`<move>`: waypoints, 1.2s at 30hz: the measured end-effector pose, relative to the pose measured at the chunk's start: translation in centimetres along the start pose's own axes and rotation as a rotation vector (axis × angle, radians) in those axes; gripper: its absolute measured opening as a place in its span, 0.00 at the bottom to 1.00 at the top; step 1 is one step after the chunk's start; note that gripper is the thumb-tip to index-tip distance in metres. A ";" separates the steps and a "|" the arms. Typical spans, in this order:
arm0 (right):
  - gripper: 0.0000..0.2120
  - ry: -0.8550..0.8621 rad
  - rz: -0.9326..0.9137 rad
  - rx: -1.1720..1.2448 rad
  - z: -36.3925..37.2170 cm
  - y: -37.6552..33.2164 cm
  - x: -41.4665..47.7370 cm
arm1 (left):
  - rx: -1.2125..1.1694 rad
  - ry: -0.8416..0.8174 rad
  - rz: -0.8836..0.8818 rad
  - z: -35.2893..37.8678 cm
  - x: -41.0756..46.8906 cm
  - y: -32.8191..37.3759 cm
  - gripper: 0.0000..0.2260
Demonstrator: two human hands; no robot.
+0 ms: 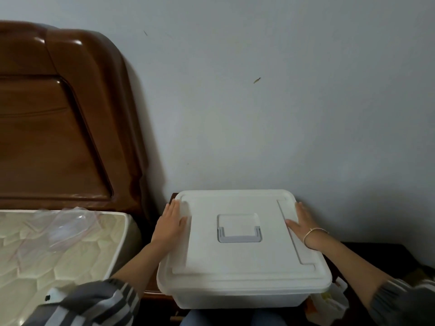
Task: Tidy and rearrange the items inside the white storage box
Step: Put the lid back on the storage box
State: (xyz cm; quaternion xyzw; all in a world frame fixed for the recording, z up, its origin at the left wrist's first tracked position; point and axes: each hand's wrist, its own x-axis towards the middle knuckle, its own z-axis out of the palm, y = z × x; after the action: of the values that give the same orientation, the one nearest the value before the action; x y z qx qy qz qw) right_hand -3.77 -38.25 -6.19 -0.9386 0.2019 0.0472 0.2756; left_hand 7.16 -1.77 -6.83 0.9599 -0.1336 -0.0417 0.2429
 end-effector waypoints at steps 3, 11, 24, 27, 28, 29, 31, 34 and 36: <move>0.34 -0.043 0.015 0.039 0.4 0.3 1.3 | 0.041 -0.020 -0.020 0.6 1.1 0.6 0.27; 0.34 -0.026 0.033 -0.018 1.6 1.6 2.7 | -0.017 0.048 -0.005 2.4 2.0 -0.7 0.28; 0.42 0.018 0.259 0.404 -0.1 1.0 0.1 | -0.497 0.060 -0.510 1.0 -0.8 -2.3 0.39; 0.42 0.006 0.389 0.433 -0.5 1.7 -0.2 | -0.858 -0.141 -0.681 0.8 -2.4 -2.7 0.40; 0.41 -0.017 0.427 0.437 -0.6 1.9 -0.4 | -0.927 -0.198 -0.670 0.7 -2.8 -2.7 0.37; 0.40 -0.044 0.454 0.437 -0.5 2.0 -0.6 | -0.959 -0.213 -0.654 0.6 -3.1 -2.8 0.34; 0.39 -0.068 0.468 0.443 -0.3 2.0 -0.7 | -0.948 -0.133 -0.640 0.9 -3.5 -2.6 0.28; 0.39 -0.079 0.486 0.429 -0.2 1.5 -0.9 | -0.665 0.004 -0.577 0.7 -3.5 -1.7 0.27; 0.40 -0.093 0.507 0.403 -0.2 1.2 -1.0 | -0.403 0.055 -0.506 0.1 -3.6 -0.8 0.26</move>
State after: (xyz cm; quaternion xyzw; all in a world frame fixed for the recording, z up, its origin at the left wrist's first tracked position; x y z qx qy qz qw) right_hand -5.21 -38.94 -6.40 -0.7819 0.4215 0.1161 0.4443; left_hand 3.81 -0.17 -7.23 0.8961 0.1270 -0.1006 0.4133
